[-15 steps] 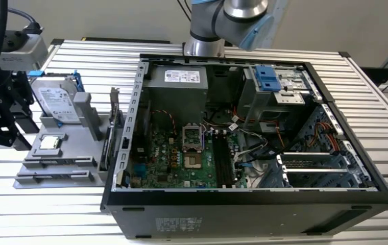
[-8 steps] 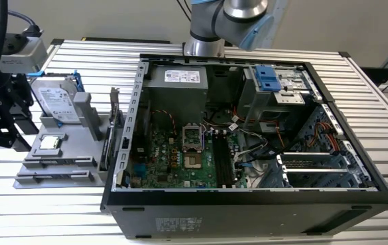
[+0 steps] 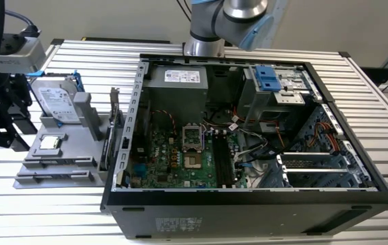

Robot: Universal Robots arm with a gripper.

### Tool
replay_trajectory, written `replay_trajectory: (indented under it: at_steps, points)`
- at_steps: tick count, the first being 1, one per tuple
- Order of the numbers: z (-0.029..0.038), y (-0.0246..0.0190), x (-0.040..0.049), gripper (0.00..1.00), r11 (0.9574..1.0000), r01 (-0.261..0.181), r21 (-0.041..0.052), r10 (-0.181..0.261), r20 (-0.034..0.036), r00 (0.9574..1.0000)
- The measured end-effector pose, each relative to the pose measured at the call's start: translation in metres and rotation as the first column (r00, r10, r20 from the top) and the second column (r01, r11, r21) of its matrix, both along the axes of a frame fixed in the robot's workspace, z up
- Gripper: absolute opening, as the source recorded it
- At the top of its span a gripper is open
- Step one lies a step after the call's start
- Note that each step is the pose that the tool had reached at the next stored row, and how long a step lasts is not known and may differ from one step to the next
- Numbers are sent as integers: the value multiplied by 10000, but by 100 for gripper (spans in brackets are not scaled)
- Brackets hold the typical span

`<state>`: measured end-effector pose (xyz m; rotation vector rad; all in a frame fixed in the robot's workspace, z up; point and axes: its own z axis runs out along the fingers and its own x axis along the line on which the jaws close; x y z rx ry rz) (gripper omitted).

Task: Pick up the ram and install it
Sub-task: 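Pick up the ram and move it above insertion slot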

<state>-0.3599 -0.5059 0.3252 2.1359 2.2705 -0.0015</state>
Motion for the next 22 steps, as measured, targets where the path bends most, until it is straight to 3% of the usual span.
replay_trajectory:
  at_steps: [13,22]
  points:
    - [-8,2,-51,100,10000,0,-1,0,0,10000]
    - [-9,3,-11,100,10000,0,1,0,1,10000]
